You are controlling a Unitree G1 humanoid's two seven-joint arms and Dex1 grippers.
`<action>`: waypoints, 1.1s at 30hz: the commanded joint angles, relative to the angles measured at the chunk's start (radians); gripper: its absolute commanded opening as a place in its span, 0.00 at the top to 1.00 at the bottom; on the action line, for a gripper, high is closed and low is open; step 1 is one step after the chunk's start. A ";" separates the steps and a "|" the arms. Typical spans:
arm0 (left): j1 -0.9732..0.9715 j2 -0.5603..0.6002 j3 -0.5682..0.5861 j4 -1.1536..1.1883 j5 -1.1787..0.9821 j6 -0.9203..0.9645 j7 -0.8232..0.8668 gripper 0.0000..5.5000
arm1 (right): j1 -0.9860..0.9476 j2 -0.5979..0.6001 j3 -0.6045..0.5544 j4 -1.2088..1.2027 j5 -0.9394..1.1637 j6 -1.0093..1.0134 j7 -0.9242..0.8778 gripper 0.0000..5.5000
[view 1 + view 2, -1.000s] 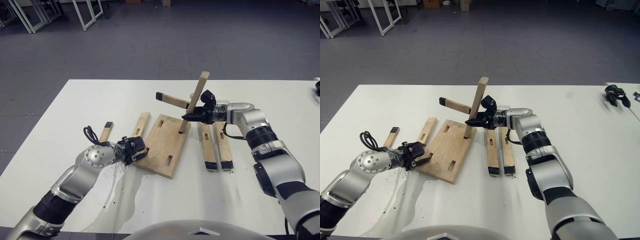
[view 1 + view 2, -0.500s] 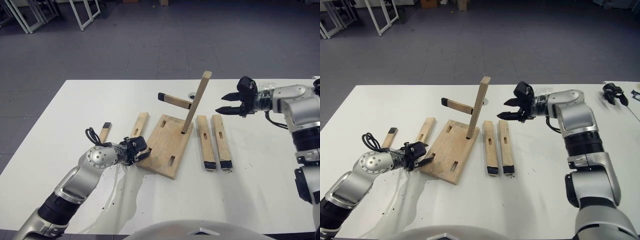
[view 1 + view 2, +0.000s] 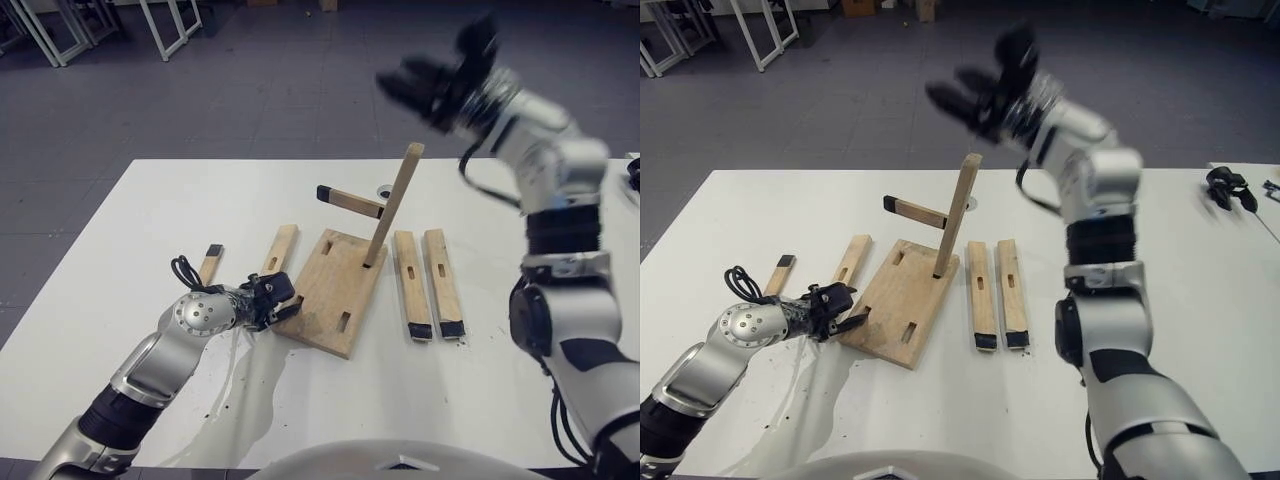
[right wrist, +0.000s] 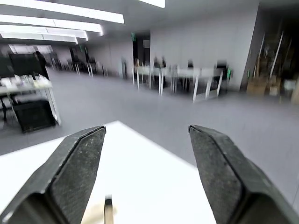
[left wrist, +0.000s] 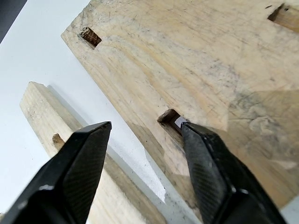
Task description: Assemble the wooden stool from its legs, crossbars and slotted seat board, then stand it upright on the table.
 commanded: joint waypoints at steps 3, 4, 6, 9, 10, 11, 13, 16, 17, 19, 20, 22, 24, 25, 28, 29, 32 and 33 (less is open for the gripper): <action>0.050 -0.003 -0.026 0.033 0.024 0.059 -0.009 0.50 | 0.025 0.004 0.022 0.004 -0.024 0.071 -0.035 0.41; 0.055 -0.006 -0.022 0.028 0.022 0.062 -0.004 0.50 | 0.007 -0.002 -0.019 -0.050 0.013 0.097 -0.050 0.41; 0.064 -0.014 -0.010 0.015 0.020 0.071 0.007 0.50 | -0.031 -0.013 -0.158 -0.226 0.126 0.170 -0.129 0.41; 0.072 -0.017 0.026 -0.013 0.005 0.090 0.015 0.50 | 0.035 -0.063 -0.290 -0.472 0.196 0.306 -0.269 0.41; 0.080 -0.016 0.040 -0.028 -0.005 0.104 0.014 0.50 | 0.085 -0.079 -0.306 -0.546 0.198 0.354 -0.309 0.41; 0.091 -0.020 0.054 -0.049 -0.019 0.133 0.016 0.50 | 0.164 -0.085 -0.321 -0.630 0.204 0.419 -0.349 0.41; 0.108 -0.047 0.072 -0.077 -0.031 0.203 0.045 0.50 | 0.340 -0.095 -0.316 -0.778 0.201 0.525 -0.415 0.41; 0.118 -0.124 0.082 -0.076 -0.019 0.316 0.138 0.50 | 0.699 -0.118 -0.226 -0.986 0.140 0.631 -0.496 0.41; 0.116 -0.159 0.089 -0.068 -0.021 0.346 0.170 0.50 | 0.785 -0.112 -0.210 -1.024 0.128 0.650 -0.515 0.41; 0.093 -0.236 0.099 -0.052 -0.022 0.406 0.237 0.50 | 0.901 -0.095 -0.189 -1.066 0.111 0.698 -0.552 0.41; 0.067 -0.279 0.101 -0.038 -0.022 0.434 0.269 0.50 | 0.938 -0.096 -0.177 -1.083 0.105 0.739 -0.565 0.41; 0.020 -0.339 0.087 -0.012 -0.018 0.475 0.311 0.50 | 0.976 -0.087 -0.166 -1.113 0.105 0.817 -0.587 0.41; -0.023 -0.391 0.072 0.026 -0.016 0.499 0.343 0.50 | 0.989 -0.077 -0.150 -1.131 0.106 0.869 -0.599 0.41; -0.042 -0.412 0.063 0.046 -0.016 0.506 0.354 0.50 | 0.992 -0.075 -0.142 -1.134 0.100 0.885 -0.607 0.41; -0.075 -0.456 0.048 0.072 -0.018 0.526 0.374 0.50 | 0.984 -0.074 -0.122 -1.122 0.087 0.913 -0.617 0.41; -0.088 -0.474 0.049 0.077 -0.020 0.530 0.383 0.50 | 0.978 -0.070 -0.113 -1.113 0.082 0.913 -0.619 0.41; -0.130 -0.516 0.056 0.097 -0.027 0.542 0.398 0.50 | 0.968 -0.064 -0.095 -1.091 0.060 0.906 -0.624 0.41; -0.144 -0.534 0.066 0.103 -0.030 0.544 0.406 0.50 | 0.965 -0.066 -0.085 -1.076 0.055 0.900 -0.622 0.41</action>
